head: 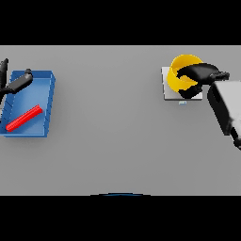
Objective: Pick up the red beaker and tilt it to pour out 1 green nut into yellow bowl. Pick up the yellow bowl and place it on the metallic measuring scale.
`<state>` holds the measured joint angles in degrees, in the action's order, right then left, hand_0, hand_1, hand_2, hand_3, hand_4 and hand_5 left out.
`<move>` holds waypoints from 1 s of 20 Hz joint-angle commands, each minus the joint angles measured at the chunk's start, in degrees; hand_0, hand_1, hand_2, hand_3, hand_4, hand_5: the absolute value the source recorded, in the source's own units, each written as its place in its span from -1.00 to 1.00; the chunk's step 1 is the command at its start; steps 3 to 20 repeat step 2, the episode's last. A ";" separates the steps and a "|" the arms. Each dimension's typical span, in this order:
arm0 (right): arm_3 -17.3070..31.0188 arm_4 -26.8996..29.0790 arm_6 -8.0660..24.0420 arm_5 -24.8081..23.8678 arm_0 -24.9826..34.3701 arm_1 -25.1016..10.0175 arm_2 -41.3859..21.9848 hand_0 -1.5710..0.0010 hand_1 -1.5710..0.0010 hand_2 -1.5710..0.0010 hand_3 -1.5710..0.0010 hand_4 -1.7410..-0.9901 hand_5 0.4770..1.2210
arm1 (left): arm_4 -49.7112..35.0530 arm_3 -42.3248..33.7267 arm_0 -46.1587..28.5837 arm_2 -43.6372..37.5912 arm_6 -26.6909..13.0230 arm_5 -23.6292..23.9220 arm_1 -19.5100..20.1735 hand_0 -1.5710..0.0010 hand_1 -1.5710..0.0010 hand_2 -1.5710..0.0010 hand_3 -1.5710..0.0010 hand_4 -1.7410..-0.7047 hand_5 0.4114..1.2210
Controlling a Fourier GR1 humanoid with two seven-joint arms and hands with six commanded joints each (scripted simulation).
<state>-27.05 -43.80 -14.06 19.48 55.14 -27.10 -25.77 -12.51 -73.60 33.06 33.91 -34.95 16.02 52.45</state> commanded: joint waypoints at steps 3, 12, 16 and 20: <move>1.03 -0.38 -0.92 -0.18 0.38 -0.10 -0.22 0.93 0.94 0.85 0.56 0.15 -0.31 | -0.12 -0.52 -0.67 -0.34 0.52 0.36 0.65 1.00 1.00 1.00 1.00 0.77 -0.20; 1.03 -0.38 -0.92 -0.18 0.38 -0.10 -0.22 0.93 0.94 0.85 0.56 0.15 -0.31 | -0.12 -0.52 -0.67 -0.34 0.52 0.36 0.65 1.00 1.00 1.00 1.00 0.77 -0.20; 1.03 -0.38 -0.92 -0.18 0.38 -0.10 -0.22 0.93 0.94 0.85 0.56 0.15 -0.31 | -0.12 -0.52 -0.67 -0.34 0.52 0.36 0.65 1.00 1.00 1.00 1.00 0.77 -0.20; 1.03 -0.38 -0.92 -0.18 0.38 -0.10 -0.22 0.93 0.94 0.85 0.56 0.15 -0.31 | -0.12 -0.52 -0.67 -0.34 0.52 0.36 0.65 1.00 1.00 1.00 1.00 0.77 -0.20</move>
